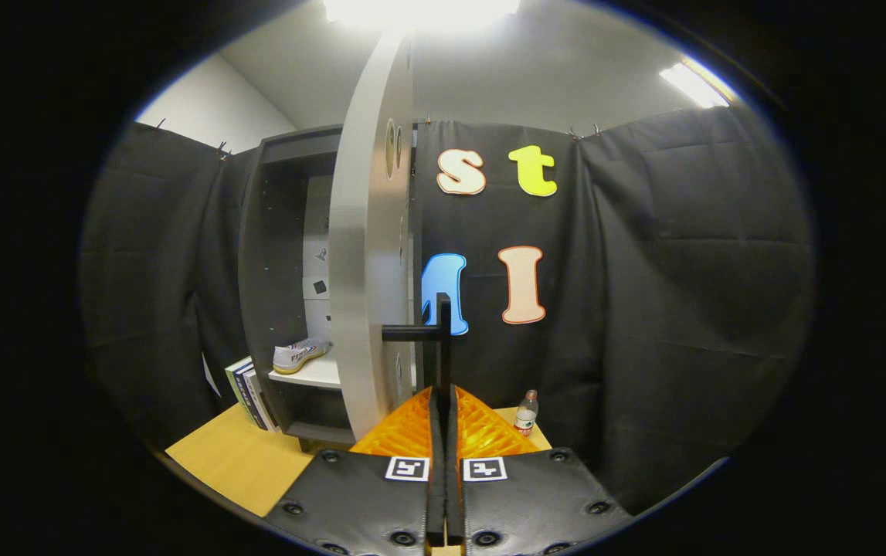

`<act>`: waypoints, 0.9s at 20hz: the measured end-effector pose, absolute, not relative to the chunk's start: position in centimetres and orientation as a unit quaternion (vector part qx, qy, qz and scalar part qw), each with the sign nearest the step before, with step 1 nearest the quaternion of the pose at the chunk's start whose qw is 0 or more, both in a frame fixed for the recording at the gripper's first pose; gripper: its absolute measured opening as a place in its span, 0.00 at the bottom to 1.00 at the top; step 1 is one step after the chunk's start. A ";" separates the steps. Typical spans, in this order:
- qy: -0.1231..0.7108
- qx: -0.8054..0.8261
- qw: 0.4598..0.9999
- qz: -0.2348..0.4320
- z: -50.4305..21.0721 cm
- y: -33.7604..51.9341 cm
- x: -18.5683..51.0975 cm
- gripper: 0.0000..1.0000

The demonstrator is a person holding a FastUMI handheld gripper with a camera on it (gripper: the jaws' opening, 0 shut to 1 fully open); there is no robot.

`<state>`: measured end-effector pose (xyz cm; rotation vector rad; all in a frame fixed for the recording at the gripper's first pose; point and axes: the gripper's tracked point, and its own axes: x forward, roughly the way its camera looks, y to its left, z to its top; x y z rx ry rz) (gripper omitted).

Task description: Open the shoe cabinet door, grab the shoes and put them into the shoe cabinet, then close the shoe cabinet door.

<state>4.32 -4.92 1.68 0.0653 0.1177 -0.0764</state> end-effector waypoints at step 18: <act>0.040 0.063 0.992 -0.106 3.3 -4.5 -4.2 0.82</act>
